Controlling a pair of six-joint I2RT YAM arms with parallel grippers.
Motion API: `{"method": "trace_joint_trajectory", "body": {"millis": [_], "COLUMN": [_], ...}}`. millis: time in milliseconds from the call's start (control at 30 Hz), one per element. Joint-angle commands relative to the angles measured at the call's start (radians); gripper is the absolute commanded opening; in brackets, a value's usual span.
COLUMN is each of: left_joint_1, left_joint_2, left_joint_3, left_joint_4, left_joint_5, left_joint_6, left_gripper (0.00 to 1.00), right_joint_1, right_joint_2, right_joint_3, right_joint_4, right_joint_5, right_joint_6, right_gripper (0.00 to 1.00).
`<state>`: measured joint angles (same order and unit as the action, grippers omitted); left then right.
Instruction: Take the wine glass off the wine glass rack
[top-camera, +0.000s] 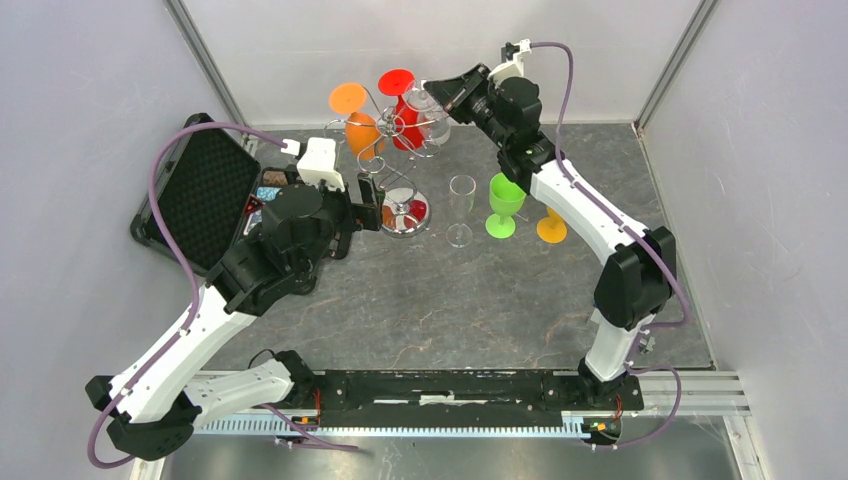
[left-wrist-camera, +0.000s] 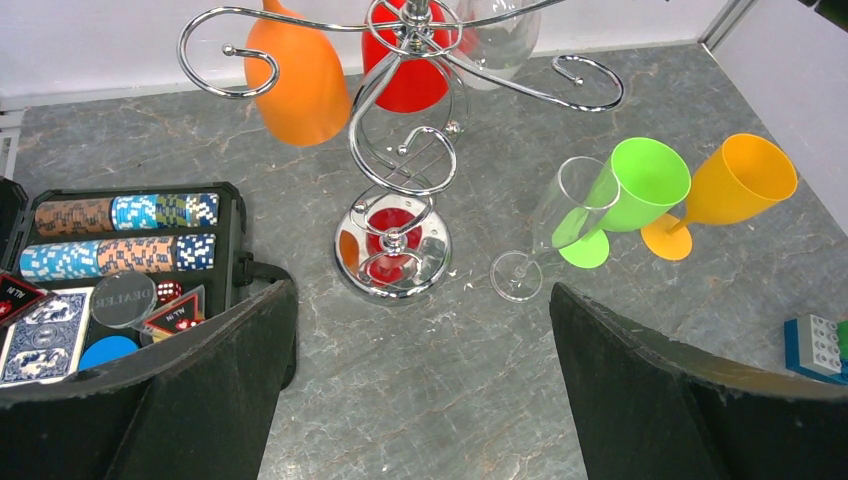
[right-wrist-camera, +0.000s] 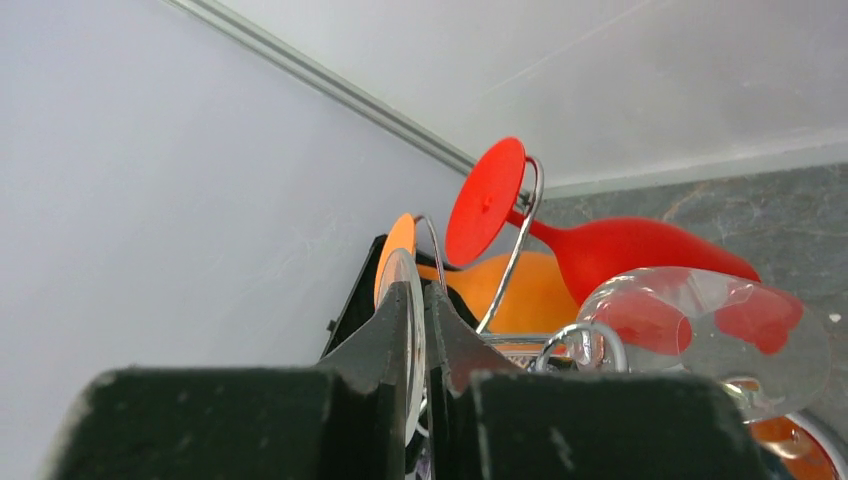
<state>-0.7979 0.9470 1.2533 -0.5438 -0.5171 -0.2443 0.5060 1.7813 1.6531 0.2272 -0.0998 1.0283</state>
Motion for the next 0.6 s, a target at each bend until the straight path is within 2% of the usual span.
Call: {"method": "trace_joint_trajectory", "body": {"millis": [0, 233, 567], "left_joint_1": [0.003, 0.003, 0.003], "left_joint_2": [-0.007, -0.004, 0.015], "left_joint_3": [0.007, 0.015, 0.012], "left_joint_4": [0.022, 0.024, 0.067], "left_joint_5": [0.022, 0.058, 0.172], "left_joint_6": [0.028, 0.013, -0.02], "left_gripper": [1.0, 1.0, 1.0], "right_joint_1": [0.0, -0.014, -0.08], "right_joint_2": [0.021, 0.009, -0.18], "right_joint_3": [0.088, 0.09, -0.113], "right_joint_4": [0.094, 0.156, 0.213], "right_joint_5": [0.061, 0.155, 0.237], "right_joint_6": [-0.041, -0.128, -0.174], "right_gripper": [0.0, 0.0, 0.0]}}
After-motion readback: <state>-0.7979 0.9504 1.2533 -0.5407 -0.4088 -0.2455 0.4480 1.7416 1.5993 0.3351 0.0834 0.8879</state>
